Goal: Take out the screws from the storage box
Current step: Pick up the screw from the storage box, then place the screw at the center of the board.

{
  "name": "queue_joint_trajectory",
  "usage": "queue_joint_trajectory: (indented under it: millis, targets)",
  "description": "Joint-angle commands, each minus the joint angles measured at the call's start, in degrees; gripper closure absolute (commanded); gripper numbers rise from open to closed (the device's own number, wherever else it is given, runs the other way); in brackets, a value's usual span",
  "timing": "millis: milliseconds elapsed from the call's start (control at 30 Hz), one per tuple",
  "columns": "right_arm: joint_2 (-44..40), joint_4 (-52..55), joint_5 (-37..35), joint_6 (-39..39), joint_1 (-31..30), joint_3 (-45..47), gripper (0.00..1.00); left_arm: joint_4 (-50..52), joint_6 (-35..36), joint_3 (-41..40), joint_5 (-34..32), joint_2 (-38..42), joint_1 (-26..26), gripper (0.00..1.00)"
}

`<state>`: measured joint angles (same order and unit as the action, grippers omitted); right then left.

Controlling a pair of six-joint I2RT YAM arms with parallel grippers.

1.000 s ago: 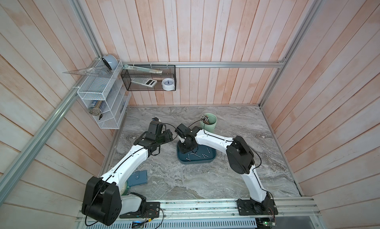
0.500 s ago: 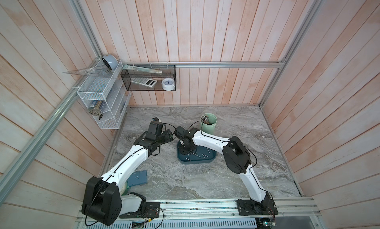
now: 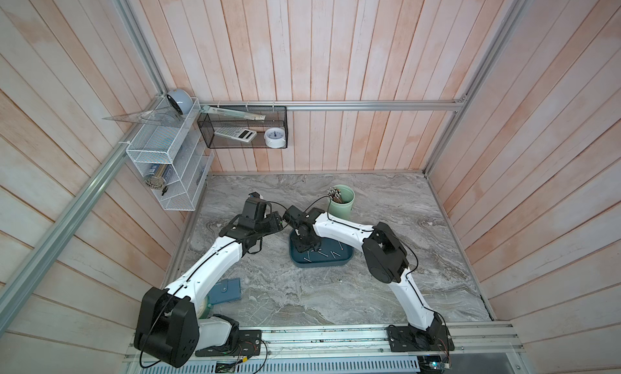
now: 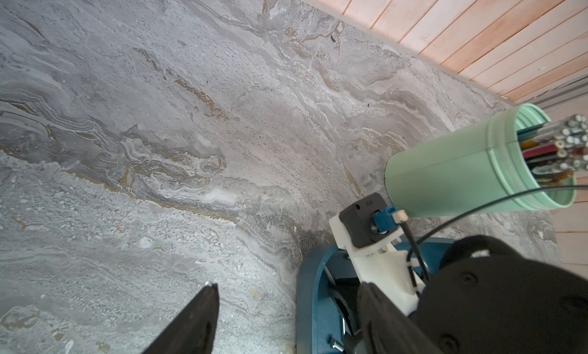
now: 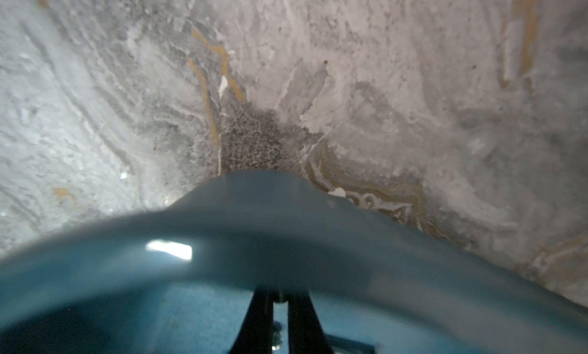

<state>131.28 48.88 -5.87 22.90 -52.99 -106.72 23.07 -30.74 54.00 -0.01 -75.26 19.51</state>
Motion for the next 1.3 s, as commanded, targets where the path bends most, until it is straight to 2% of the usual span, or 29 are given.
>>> queue_joint_trajectory:
  millis: [0, 167, 533, 800, 900, 967, 1100, 1200, 1267]
  targets:
    - [-5.9, -2.5, 1.2, 1.4, 0.2, 3.7, 0.99, -1.3, -0.3, -0.2, 0.9, -0.4, -0.2, 0.25]
    - [-11.6, -5.8, 2.3, 2.7, 0.2, 6.6, 0.99, -1.9, -0.4, -0.6, 1.5, 0.0, -0.2, 0.25]
    - [-17.2, -6.9, 2.3, 6.5, 1.0, 10.1, 0.99, -2.9, -0.8, -0.4, 6.3, -0.7, -0.1, 0.25]
    - [-34.3, -9.0, -1.5, 11.8, 6.5, 27.3, 1.00, -3.4, -1.1, -0.6, 7.0, -0.3, 0.0, 0.25]
    - [-42.8, -8.4, -4.5, 13.5, 9.8, 35.5, 1.00, -3.3, -1.2, -0.6, 7.0, -0.2, 0.2, 0.25]
    - [-48.5, -8.0, -8.1, 17.7, 12.1, 41.2, 1.00, -3.2, -1.2, -0.5, 6.9, -0.1, 0.2, 0.25]
    - [-60.7, -14.4, -11.3, 19.7, 16.8, 54.2, 0.99, -2.9, -1.2, -0.4, 6.5, -0.2, 0.3, 0.25]
    - [-64.8, -15.0, -9.7, 20.4, 20.3, 58.0, 0.98, -2.8, -1.2, -0.4, 6.4, -0.3, 0.3, 0.26]
    - [-64.4, -14.0, -9.3, 20.2, 21.1, 58.3, 0.98, -2.9, -1.1, -0.4, 6.3, -0.4, 0.3, 0.25]
